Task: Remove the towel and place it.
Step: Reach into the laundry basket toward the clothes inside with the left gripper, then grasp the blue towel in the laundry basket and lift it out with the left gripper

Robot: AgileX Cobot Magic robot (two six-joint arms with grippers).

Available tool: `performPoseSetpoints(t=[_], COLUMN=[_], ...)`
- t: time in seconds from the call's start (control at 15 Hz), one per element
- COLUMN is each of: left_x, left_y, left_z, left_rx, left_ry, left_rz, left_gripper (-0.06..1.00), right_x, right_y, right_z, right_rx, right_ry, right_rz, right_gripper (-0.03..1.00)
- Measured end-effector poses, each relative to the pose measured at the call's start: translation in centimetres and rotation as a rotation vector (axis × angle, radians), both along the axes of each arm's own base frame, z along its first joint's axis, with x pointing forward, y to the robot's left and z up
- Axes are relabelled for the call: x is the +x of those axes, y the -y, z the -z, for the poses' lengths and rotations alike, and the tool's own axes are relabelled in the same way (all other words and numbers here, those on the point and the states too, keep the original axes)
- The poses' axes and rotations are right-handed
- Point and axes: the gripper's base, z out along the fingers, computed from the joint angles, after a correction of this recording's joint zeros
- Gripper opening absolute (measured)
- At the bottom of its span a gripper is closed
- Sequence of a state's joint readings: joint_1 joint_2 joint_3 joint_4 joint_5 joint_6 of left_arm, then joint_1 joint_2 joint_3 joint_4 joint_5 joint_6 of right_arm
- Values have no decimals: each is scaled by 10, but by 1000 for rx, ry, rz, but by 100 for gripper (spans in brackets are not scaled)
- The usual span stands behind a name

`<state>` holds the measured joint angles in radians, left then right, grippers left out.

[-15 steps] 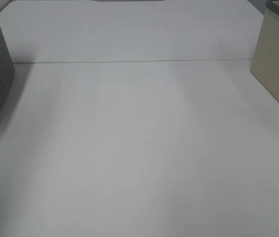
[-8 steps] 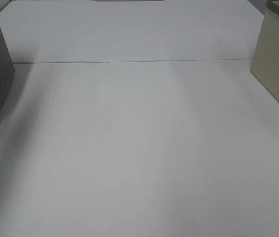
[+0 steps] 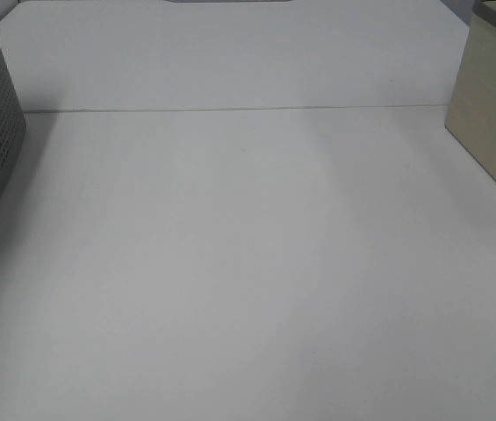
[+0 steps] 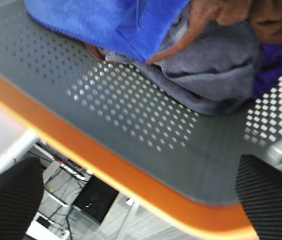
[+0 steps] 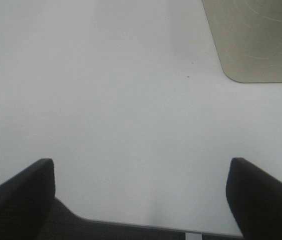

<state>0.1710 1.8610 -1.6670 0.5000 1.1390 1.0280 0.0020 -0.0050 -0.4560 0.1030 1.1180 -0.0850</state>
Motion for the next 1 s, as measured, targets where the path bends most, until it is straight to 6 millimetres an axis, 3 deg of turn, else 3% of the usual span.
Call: performPoseSetpoints(t=[0.4, 0.47, 0.73, 1.0], left_x=[46, 55, 65, 70], left_y=[-7, -8, -9, -9], left_z=[82, 104, 130, 139], left_rx=[33, 40, 52, 51], left_ry=[-50, -57, -65, -55], left_rz=[121, 160, 206, 227], left_gripper=[99, 99, 99, 97], right_x=[0, 0, 0, 0], right_y=[0, 0, 0, 0], right_z=[0, 0, 0, 0], right_rx=[0, 0, 0, 0], right_ry=[0, 0, 0, 0], right_rz=[0, 0, 0, 0], right_gripper=[90, 90, 90, 90])
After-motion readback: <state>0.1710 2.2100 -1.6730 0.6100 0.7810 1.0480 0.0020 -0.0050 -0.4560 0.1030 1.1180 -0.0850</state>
